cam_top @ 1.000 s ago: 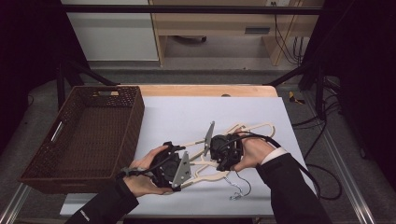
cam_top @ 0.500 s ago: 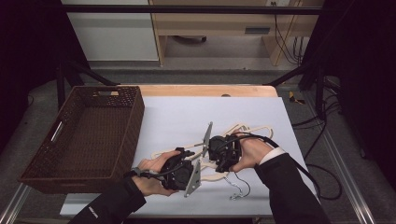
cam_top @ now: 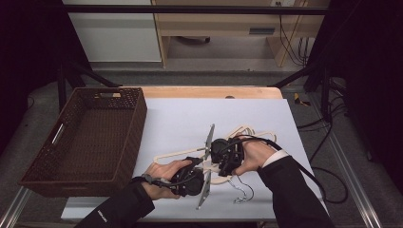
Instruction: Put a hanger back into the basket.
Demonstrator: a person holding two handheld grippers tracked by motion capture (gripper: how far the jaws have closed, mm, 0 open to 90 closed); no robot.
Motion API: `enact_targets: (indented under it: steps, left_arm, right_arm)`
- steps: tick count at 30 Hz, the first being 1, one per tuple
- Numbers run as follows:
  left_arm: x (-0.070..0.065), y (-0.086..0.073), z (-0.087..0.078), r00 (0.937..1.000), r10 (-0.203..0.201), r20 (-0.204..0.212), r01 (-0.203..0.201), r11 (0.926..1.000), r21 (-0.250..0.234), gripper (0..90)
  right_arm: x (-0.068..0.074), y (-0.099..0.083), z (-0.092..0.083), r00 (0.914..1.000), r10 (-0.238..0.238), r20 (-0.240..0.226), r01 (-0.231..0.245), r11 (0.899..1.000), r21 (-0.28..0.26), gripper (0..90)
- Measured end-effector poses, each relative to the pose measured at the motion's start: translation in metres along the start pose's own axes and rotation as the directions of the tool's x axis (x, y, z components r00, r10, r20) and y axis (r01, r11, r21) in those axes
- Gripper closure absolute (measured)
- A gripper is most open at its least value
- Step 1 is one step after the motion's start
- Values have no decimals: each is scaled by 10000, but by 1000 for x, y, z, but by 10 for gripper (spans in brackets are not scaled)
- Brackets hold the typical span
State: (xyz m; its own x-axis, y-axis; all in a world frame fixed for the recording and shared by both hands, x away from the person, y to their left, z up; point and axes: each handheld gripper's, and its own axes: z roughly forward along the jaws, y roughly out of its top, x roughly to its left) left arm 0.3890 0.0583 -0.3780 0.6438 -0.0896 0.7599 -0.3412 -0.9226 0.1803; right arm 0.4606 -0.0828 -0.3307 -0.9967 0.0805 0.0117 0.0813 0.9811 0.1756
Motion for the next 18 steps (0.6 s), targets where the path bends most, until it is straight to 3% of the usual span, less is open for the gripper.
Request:
enact_targets:
  steps: [3,6,9,12,14,18]
  left_arm:
    - [-2,1,2,9998,98,-193,-98,10000,-11,696]
    - [-5,3,2,9984,449,-348,-444,9989,145,755]
    - [-7,3,2,9971,610,-461,-603,9980,174,774]
    - [-8,4,1,9946,765,-697,-758,9971,114,837]
    - [-9,4,0,9945,839,-621,-834,9965,97,843]
    - [-12,3,0,9905,1071,-862,-1066,9942,107,847]
  right_arm:
    - [0,0,0,10000,49,-3,-49,10000,-27,740]
    - [0,0,-1,9998,194,-21,-194,9998,1,740]
    - [1,0,-1,9995,312,-44,-311,9995,81,740]
    - [-1,1,2,9999,149,-87,-148,9998,115,746]
    - [-1,1,3,9997,148,-179,-146,9999,90,747]
    - [0,2,2,9991,379,-210,-376,9992,144,746]
